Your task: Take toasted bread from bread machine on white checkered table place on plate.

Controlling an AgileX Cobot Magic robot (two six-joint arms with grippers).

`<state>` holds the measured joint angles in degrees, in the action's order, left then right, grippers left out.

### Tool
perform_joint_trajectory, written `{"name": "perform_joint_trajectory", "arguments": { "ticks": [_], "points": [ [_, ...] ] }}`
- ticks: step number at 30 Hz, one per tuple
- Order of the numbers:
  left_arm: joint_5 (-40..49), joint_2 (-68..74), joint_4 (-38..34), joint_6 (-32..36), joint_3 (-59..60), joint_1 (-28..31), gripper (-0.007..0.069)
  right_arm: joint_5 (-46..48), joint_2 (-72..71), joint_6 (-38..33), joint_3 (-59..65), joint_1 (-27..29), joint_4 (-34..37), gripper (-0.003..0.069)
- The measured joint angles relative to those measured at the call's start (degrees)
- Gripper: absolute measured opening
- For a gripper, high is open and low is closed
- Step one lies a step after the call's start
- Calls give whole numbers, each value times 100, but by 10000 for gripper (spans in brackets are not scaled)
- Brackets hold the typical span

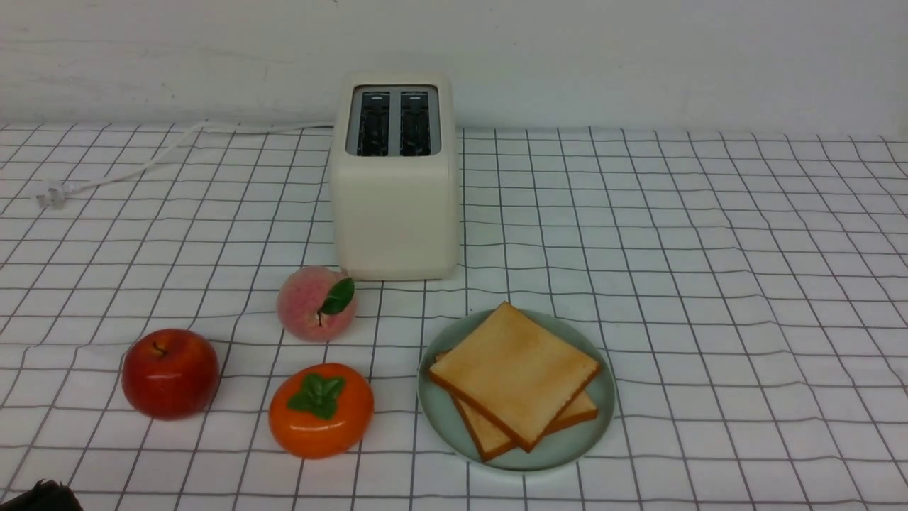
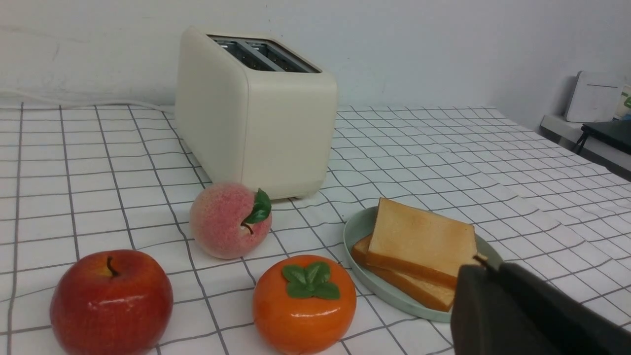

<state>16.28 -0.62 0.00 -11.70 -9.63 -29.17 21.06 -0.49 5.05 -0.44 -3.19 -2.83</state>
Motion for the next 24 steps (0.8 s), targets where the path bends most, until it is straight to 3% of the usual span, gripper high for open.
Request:
{"name": "perform_joint_trajectory", "arguments": {
  "ticks": [24],
  "points": [
    [114, 0, 0, 0, 0, 0, 50, 120, -11, 447, 141, 200, 114, -18]
  ]
}}
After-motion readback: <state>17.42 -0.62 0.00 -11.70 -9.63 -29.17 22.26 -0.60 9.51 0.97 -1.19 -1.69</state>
